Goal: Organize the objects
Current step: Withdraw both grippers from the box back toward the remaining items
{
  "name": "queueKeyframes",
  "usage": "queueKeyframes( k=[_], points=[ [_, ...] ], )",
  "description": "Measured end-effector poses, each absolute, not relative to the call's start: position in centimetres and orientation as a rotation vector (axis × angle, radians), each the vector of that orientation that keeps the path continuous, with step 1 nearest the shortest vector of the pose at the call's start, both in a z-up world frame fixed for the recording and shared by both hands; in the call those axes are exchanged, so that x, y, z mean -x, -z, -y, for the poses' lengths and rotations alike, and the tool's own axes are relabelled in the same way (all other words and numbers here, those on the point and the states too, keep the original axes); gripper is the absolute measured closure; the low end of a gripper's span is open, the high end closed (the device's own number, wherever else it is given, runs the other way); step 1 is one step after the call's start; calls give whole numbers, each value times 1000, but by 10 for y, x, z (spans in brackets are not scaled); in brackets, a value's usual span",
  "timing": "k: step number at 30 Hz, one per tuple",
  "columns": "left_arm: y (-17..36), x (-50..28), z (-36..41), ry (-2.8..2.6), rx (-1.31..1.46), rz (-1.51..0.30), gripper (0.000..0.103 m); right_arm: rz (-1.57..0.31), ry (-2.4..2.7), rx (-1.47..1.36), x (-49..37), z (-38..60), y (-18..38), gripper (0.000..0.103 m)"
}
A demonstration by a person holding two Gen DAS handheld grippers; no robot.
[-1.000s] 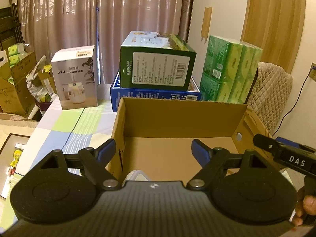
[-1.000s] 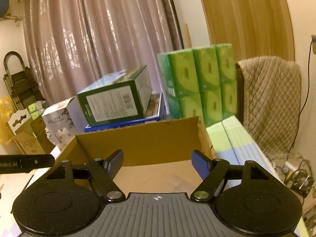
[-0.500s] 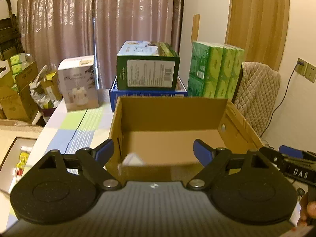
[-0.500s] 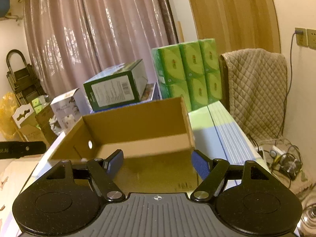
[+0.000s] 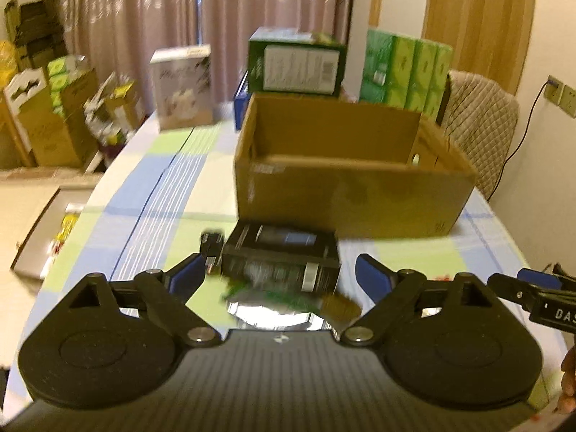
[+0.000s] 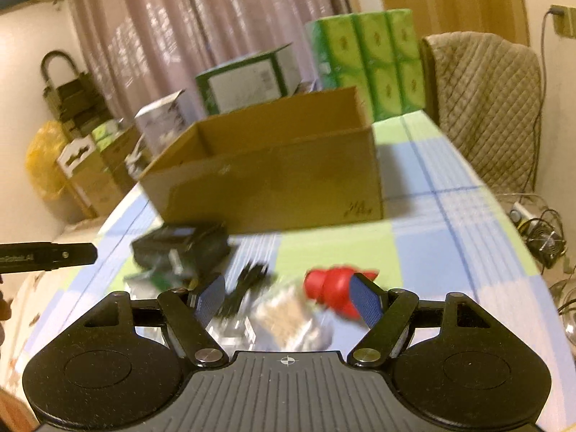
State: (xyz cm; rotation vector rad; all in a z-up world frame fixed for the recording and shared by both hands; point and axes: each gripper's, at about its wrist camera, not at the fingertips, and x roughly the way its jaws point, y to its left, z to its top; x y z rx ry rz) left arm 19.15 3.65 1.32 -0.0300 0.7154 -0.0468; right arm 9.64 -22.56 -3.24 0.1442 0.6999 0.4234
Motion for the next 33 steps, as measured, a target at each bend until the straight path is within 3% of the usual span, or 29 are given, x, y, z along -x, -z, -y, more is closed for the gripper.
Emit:
queueKeyframes(
  k=[10, 20, 33],
  points=[
    [27, -152, -60, -13, 41, -807, 12, -722, -479, -133, -88, 210, 41, 30],
    [33, -152, -65, -17, 56, -817, 10, -754, -550, -87, -90, 189, 52, 30],
    [38, -156, -67, -18, 82, -835, 7, -790, -627, -22, -108, 161, 64, 20]
  ],
)
